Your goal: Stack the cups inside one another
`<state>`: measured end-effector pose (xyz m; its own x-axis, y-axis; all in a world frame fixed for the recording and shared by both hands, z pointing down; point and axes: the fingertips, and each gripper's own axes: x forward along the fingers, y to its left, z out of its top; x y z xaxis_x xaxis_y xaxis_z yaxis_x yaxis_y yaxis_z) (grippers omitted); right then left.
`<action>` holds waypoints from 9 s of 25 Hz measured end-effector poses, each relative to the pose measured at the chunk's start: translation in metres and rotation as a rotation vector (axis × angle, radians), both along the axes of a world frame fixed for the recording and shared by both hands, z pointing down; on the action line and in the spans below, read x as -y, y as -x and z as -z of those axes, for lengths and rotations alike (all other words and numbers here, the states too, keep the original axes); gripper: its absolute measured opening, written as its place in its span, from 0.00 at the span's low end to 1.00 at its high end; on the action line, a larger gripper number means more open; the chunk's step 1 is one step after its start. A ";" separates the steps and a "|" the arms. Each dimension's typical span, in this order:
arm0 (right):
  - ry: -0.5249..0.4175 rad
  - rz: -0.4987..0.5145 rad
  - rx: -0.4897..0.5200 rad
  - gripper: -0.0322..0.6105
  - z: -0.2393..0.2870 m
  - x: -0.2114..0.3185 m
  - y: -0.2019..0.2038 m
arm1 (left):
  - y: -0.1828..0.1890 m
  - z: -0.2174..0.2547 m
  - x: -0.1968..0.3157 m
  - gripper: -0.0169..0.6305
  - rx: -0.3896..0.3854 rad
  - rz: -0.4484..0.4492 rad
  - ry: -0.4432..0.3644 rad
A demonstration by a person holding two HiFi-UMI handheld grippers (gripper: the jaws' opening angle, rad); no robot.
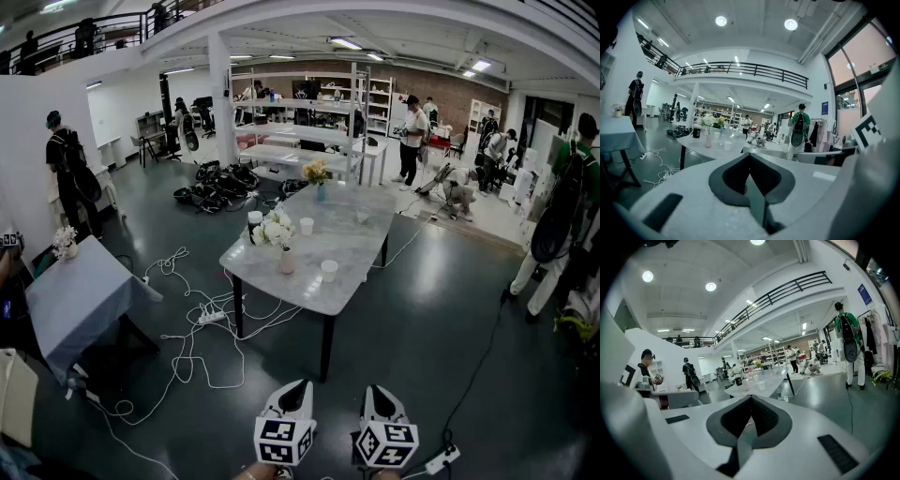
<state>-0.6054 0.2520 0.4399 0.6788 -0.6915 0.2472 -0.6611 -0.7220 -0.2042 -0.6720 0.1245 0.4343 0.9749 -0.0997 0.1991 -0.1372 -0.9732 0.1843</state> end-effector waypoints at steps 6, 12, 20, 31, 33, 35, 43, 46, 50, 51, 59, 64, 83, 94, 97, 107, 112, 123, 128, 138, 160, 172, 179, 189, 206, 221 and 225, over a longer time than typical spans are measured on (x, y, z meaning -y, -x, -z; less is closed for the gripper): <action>-0.002 -0.014 0.004 0.06 -0.003 -0.006 -0.009 | -0.010 -0.002 -0.005 0.02 0.003 -0.010 0.001; -0.012 -0.015 0.013 0.06 -0.007 -0.008 -0.023 | -0.027 -0.005 -0.008 0.02 0.001 -0.015 -0.003; -0.007 -0.016 0.004 0.06 -0.004 -0.032 -0.057 | -0.064 0.000 -0.024 0.02 -0.011 -0.004 -0.009; -0.002 -0.052 0.043 0.06 -0.024 -0.085 -0.086 | -0.100 -0.012 -0.074 0.02 0.013 -0.046 -0.019; -0.001 -0.050 0.050 0.06 -0.027 -0.088 -0.090 | -0.105 -0.015 -0.077 0.02 0.020 -0.051 -0.022; -0.004 -0.050 0.051 0.06 -0.027 -0.089 -0.096 | -0.112 -0.015 -0.078 0.02 0.022 -0.055 -0.025; 0.005 -0.050 0.048 0.06 -0.030 -0.082 -0.134 | -0.152 -0.020 -0.073 0.02 0.018 -0.066 -0.017; 0.010 -0.036 0.041 0.06 -0.030 -0.074 -0.155 | -0.175 -0.022 -0.068 0.02 0.016 -0.070 -0.013; 0.013 -0.008 0.030 0.06 -0.022 -0.057 -0.184 | -0.205 -0.019 -0.061 0.02 0.012 -0.077 -0.013; 0.015 -0.001 0.025 0.06 -0.019 -0.053 -0.192 | -0.213 -0.017 -0.059 0.02 0.011 -0.077 -0.013; 0.022 0.025 0.027 0.06 -0.018 -0.018 -0.261 | -0.280 -0.016 -0.026 0.02 0.013 -0.055 -0.013; 0.025 0.031 0.034 0.06 -0.019 -0.003 -0.300 | -0.317 -0.019 -0.008 0.02 0.022 -0.040 -0.004; 0.031 0.078 0.098 0.06 -0.036 0.060 -0.374 | -0.392 -0.049 0.045 0.02 0.092 -0.030 0.022; 0.023 0.072 0.128 0.06 -0.043 0.064 -0.405 | -0.409 -0.055 0.055 0.02 0.119 -0.026 0.005; 0.018 0.086 0.128 0.06 -0.043 0.069 -0.426 | -0.424 -0.055 0.060 0.02 0.121 -0.007 -0.002; 0.031 0.242 0.089 0.06 -0.039 0.100 -0.521 | -0.503 -0.060 0.077 0.02 0.107 0.143 0.020; 0.036 0.298 0.090 0.06 -0.037 0.105 -0.564 | -0.539 -0.056 0.075 0.02 0.106 0.198 0.025; 0.029 0.400 0.114 0.06 -0.034 0.115 -0.636 | -0.589 -0.053 0.081 0.02 0.140 0.339 0.030; 0.027 0.451 0.109 0.06 -0.031 0.110 -0.668 | -0.615 -0.050 0.068 0.02 0.140 0.391 0.023; 0.021 0.537 0.154 0.06 -0.042 0.103 -0.723 | -0.661 -0.058 0.046 0.02 0.175 0.457 0.018; 0.039 0.636 0.115 0.06 -0.034 0.192 -0.801 | -0.736 -0.064 0.132 0.02 0.150 0.562 0.064; 0.049 0.710 0.079 0.06 -0.022 0.295 -0.841 | -0.775 -0.058 0.223 0.02 0.105 0.627 0.079; 0.065 0.736 0.094 0.06 -0.026 0.335 -0.859 | -0.788 -0.061 0.262 0.02 0.113 0.663 0.097; 0.074 0.804 0.136 0.06 -0.040 0.374 -0.855 | -0.779 -0.071 0.288 0.02 0.143 0.733 0.112; 0.140 1.271 0.150 0.06 -0.044 0.450 -0.811 | -0.732 -0.067 0.289 0.02 0.140 1.195 0.177; 0.152 1.473 0.124 0.06 -0.050 0.439 -0.755 | -0.693 -0.078 0.260 0.02 0.165 1.355 0.196; 0.151 1.541 0.087 0.06 -0.047 0.433 -0.732 | -0.680 -0.078 0.255 0.02 0.163 1.385 0.203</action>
